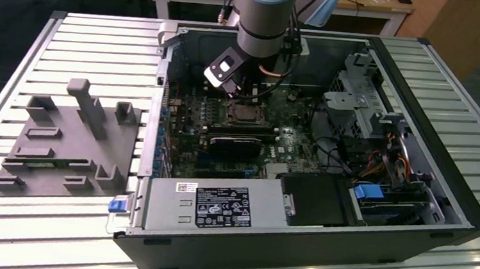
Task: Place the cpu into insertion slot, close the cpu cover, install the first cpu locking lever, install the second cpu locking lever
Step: 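Close the cpu cover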
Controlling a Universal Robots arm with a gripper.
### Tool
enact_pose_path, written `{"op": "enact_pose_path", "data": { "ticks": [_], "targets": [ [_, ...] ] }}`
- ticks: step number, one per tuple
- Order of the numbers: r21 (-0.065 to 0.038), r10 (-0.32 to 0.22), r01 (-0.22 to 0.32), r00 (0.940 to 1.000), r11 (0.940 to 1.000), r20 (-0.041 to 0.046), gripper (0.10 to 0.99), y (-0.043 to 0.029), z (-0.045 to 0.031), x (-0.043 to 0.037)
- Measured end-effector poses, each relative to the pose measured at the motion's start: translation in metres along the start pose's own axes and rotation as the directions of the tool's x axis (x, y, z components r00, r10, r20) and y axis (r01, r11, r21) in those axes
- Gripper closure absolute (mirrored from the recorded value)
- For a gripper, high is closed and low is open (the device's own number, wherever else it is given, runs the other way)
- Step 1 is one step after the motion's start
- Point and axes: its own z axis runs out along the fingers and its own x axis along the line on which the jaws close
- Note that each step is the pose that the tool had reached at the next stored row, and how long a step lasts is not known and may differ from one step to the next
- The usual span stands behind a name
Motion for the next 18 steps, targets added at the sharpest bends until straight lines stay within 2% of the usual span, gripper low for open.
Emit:
{"op": "enact_pose_path", "data": {
  "ticks": [9, 11, 13, 18],
  "targets": [
    [0.000, 0.000, 0.000, 1.0000, 1.0000, 0.0013, 0.980, -0.0001, 0.0005, -0.0002],
    [0.000, 0.000, 0.000, 1.0000, 1.0000, -0.0016, 0.980, -0.0001, 0.0011, -0.0004],
    [0.000, 0.000, 0.000, 1.0000, 1.0000, -0.0089, 0.980, -0.0001, 0.0018, -0.0004],
    [0.000, 0.000, 0.000, 0.9999, 1.0000, -0.0101, 0.980, 0.0005, 0.0019, -0.0004]
  ]
}}
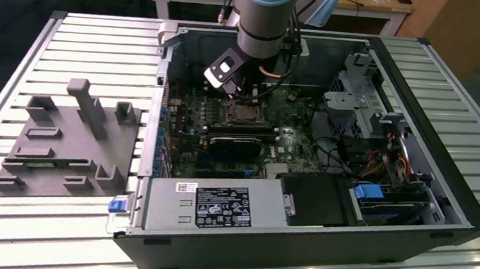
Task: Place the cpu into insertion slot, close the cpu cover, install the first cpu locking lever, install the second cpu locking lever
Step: 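Close the cpu cover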
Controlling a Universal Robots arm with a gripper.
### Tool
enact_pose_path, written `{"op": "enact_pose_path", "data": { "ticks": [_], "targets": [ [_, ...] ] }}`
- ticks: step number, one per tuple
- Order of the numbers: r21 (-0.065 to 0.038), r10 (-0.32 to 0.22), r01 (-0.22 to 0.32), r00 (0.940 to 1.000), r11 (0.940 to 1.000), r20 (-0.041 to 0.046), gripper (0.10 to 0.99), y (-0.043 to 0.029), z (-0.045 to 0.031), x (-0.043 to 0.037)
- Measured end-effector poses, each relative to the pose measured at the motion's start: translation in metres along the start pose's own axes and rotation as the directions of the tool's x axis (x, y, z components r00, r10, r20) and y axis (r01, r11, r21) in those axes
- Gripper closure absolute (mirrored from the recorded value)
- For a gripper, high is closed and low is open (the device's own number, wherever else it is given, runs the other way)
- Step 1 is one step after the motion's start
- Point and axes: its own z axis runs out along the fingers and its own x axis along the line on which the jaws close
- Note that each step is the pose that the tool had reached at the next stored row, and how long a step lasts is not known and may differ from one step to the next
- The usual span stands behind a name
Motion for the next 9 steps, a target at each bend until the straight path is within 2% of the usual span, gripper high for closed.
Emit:
{"op": "enact_pose_path", "data": {
  "ticks": [5, 9],
  "targets": [
    [0.000, 0.000, 0.000, 1.0000, 1.0000, 0.0001, 0.980, 0.0050, 0.0001, -0.0003],
    [0.000, 0.000, 0.000, 1.0000, 1.0000, 0.0008, 0.980, 0.0061, 0.0001, -0.0003]
  ]
}}
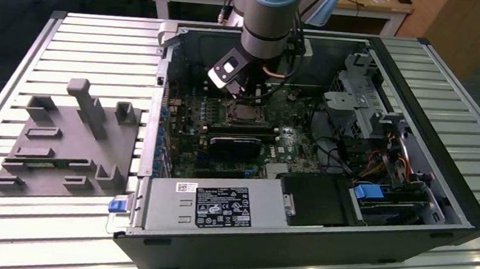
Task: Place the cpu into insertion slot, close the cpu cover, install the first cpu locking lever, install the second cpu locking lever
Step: 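Close the cpu cover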
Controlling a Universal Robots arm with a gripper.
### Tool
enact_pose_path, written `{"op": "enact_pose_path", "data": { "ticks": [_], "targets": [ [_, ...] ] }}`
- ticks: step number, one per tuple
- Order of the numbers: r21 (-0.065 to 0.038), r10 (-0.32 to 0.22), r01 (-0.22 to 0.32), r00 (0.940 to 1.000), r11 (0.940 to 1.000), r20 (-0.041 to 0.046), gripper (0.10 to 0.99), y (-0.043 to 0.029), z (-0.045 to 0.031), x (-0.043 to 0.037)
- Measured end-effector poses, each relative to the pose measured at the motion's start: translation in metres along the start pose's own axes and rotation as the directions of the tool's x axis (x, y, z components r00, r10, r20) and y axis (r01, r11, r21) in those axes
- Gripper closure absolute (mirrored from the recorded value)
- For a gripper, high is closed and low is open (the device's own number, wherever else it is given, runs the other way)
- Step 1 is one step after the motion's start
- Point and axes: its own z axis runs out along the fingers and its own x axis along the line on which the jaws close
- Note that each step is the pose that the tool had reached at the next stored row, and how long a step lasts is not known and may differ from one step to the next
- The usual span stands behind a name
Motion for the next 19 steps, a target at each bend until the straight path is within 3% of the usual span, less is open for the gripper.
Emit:
{"op": "enact_pose_path", "data": {
  "ticks": [19],
  "targets": [
    [-0.004, -0.001, 0.001, 1.0000, 1.0000, 0.0002, 0.980, -0.0016, -0.0032, 0.0004]
  ]
}}
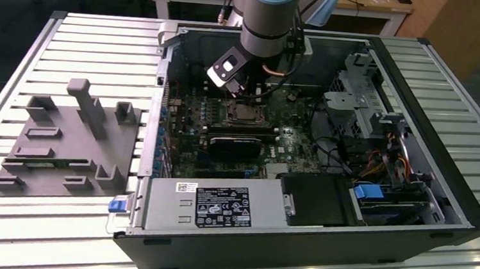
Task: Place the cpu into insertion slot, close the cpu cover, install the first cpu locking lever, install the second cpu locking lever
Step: 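Close the cpu cover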
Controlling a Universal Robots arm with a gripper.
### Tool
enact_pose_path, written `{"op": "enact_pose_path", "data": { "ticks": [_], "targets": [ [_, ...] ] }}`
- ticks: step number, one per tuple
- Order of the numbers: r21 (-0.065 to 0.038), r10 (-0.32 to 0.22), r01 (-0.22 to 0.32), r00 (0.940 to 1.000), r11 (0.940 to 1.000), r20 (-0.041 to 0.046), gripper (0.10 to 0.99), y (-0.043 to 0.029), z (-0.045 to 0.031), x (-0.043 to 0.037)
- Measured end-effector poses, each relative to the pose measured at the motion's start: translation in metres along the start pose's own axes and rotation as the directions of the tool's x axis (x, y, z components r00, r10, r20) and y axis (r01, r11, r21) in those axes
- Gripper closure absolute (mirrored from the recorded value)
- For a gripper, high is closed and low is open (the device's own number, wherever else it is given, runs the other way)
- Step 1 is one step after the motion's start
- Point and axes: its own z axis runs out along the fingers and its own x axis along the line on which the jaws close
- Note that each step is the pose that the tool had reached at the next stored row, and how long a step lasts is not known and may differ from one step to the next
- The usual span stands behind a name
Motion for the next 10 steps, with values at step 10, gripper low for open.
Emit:
{"op": "enact_pose_path", "data": {
  "ticks": [10],
  "targets": [
    [-0.001, 0.000, 0.000, 0.9999, 1.0000, 0.0109, 0.980, -0.0007, 0.0000, -0.0006]
  ]
}}
